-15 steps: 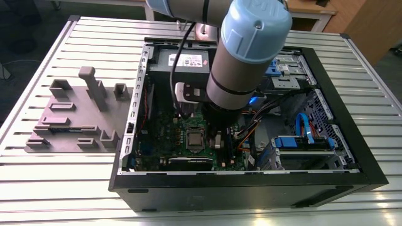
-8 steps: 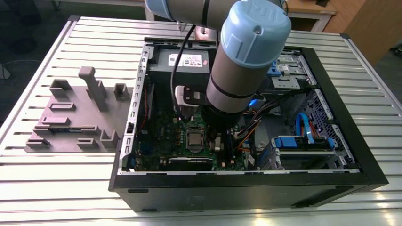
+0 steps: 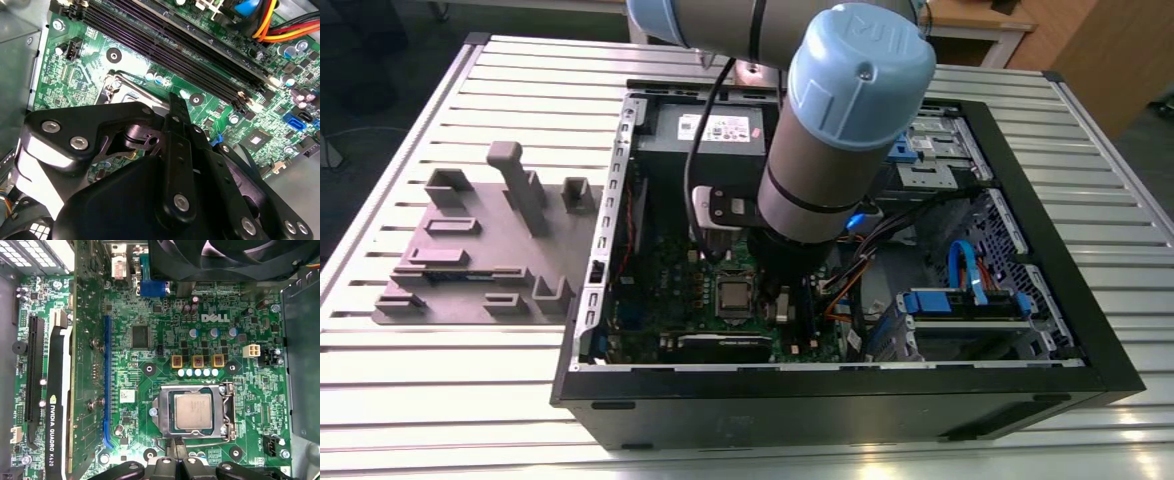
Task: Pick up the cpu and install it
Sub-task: 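Install the first cpu locking lever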
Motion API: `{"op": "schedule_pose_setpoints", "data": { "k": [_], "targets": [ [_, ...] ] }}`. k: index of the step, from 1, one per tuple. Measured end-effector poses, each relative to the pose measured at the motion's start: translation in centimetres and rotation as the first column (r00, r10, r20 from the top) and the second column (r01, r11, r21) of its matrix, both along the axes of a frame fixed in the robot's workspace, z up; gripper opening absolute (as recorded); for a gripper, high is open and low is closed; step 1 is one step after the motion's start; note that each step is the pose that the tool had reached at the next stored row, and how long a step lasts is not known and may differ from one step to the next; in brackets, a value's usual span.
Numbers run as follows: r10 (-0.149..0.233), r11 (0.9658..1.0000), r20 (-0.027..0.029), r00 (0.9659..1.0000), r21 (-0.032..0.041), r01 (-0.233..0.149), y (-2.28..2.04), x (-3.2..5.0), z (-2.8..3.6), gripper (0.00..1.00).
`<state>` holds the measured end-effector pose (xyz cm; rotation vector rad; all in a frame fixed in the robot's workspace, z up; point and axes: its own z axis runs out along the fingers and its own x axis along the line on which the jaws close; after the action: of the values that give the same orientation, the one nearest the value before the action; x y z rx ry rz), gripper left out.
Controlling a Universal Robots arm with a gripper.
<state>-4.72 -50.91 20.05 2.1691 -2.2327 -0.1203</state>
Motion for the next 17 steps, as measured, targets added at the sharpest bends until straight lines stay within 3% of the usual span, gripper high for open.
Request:
{"op": "schedule_pose_setpoints", "data": {
  "k": [17],
  "targets": [
    [0.017, 0.9998, -0.0001, 0.9999, 0.0023, -0.017, -0.06, -0.06, -0.88, 0.10]
  ]
}}
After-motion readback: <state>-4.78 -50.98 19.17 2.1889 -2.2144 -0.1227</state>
